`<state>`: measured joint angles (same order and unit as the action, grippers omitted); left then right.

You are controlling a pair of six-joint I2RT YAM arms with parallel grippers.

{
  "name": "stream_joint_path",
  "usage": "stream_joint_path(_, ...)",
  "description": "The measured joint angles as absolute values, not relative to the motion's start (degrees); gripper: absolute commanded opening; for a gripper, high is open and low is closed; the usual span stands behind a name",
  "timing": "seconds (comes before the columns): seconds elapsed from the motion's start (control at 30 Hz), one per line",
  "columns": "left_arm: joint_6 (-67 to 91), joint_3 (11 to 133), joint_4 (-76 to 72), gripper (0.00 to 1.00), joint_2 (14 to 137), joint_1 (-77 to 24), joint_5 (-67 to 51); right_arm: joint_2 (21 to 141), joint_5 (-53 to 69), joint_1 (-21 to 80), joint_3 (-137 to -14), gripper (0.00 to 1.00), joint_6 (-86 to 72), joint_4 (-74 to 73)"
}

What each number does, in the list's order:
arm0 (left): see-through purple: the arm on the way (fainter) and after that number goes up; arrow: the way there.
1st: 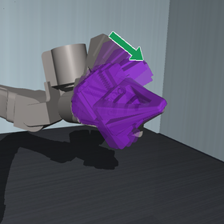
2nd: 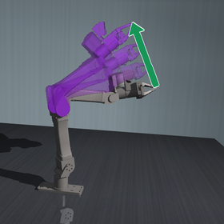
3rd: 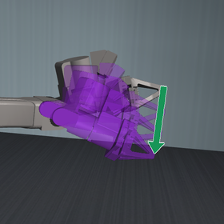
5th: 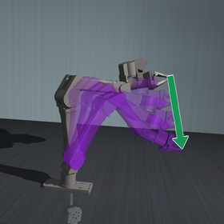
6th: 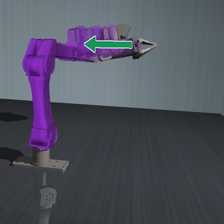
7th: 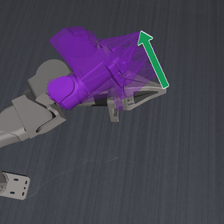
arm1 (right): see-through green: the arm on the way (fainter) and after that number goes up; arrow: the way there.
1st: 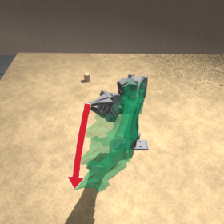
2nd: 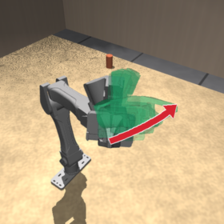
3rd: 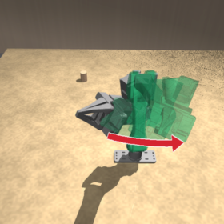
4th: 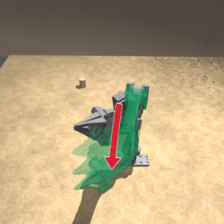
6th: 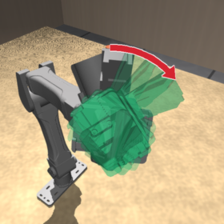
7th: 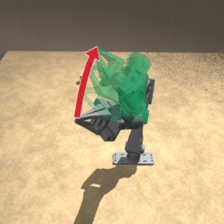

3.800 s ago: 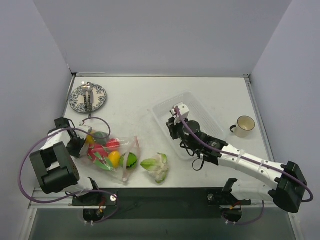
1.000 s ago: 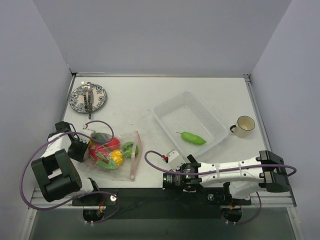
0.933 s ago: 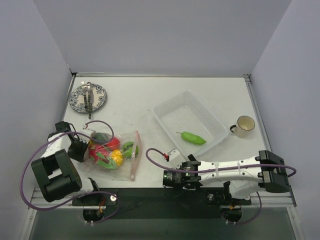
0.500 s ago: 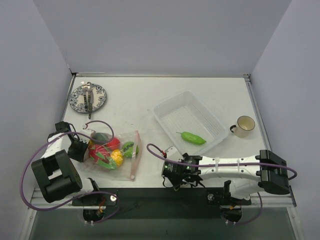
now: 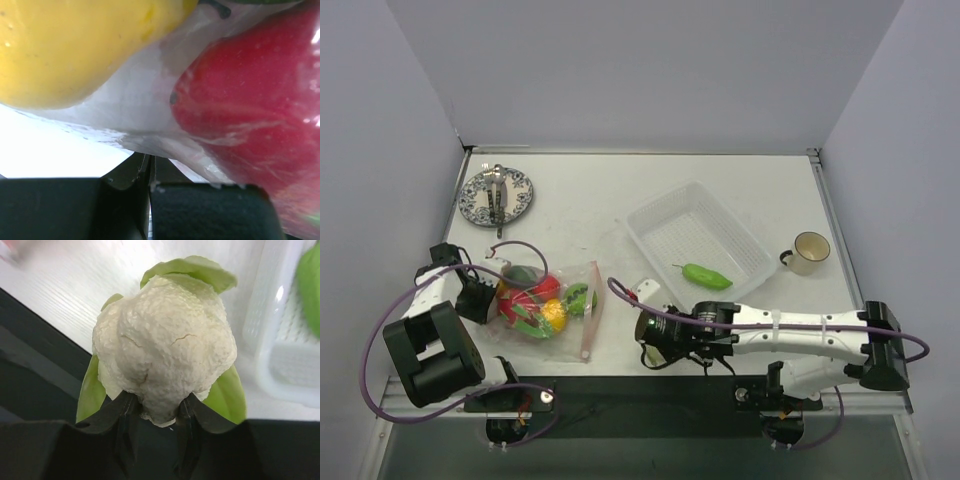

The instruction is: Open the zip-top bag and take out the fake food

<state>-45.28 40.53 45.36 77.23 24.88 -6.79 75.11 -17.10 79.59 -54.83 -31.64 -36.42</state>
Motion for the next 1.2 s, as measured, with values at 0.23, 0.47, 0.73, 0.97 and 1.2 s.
stream_joint_path(0.23, -45.3, 40.53, 45.36, 0.0, 77.23, 24.88, -6.96, 70.94, -22.35, 73.32, -69.6, 0.11, -22.5, -36.77)
stream_joint_path(0.47, -45.3, 40.53, 45.45, 0.0, 76.95, 24.88, -6.96, 72.9, -24.45, 51.9, -70.94, 0.46, -14.2, -34.81)
stream_joint_path(0.73, -45.32, 40.53, 45.6, 0.0, 76.29, 24.88, -7.33, 79.4, -24.43, 44.99, -71.07, 1.0, -9.69, -29.82)
stream_joint_path(0.97, -45.36, 40.51, 45.65, 0.0, 76.29, 24.88, -7.35, 76.42, -13.5, 44.58, -70.43, 1.0, -10.41, -22.31)
stream_joint_path(1.2, -45.43, 40.51, 45.63, 0.0, 76.42, 24.86, -7.38, 72.29, -6.04, 53.43, -63.7, 0.99, -10.37, -13.72)
